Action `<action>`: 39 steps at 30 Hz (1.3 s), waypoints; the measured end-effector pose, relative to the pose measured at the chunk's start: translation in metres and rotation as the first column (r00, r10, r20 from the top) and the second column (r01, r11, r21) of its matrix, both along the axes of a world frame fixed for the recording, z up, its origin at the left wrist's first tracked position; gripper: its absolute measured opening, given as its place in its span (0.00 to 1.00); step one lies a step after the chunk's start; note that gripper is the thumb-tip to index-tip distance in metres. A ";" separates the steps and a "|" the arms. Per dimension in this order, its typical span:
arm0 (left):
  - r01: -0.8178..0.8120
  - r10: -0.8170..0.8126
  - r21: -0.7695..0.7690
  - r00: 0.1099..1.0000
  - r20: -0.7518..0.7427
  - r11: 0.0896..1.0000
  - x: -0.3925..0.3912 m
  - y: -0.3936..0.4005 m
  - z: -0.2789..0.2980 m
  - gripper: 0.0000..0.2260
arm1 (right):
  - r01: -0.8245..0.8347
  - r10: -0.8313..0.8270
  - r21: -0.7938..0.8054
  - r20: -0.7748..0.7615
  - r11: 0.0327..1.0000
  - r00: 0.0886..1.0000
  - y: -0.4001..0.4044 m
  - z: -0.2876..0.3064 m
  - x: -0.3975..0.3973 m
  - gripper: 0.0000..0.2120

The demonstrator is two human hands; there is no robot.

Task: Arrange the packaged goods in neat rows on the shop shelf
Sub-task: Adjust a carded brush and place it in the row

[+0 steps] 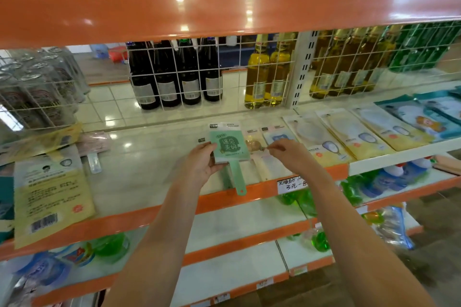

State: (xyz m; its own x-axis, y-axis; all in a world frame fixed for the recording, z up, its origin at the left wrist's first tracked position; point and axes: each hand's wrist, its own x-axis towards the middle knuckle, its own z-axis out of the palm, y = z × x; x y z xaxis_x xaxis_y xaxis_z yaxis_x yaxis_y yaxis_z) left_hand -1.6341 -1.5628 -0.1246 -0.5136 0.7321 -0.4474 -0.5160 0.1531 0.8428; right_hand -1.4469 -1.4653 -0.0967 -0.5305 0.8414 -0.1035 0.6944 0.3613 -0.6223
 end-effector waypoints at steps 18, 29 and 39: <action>-0.250 0.221 -0.127 0.954 -0.203 0.960 -0.008 0.015 -0.003 0.09 | -0.255 0.253 -0.073 -0.043 0.964 0.967 0.051 -0.014 -0.044 0.11; -0.243 0.007 -0.323 0.809 -0.588 0.915 -0.018 0.014 -0.010 0.09 | -0.359 0.357 0.031 0.057 0.933 0.932 0.050 -0.013 -0.088 0.13; -0.238 -0.310 -0.493 0.536 -0.785 0.837 -0.025 0.012 -0.019 0.15 | -0.366 0.362 0.026 0.096 0.930 0.927 0.047 -0.025 -0.102 0.13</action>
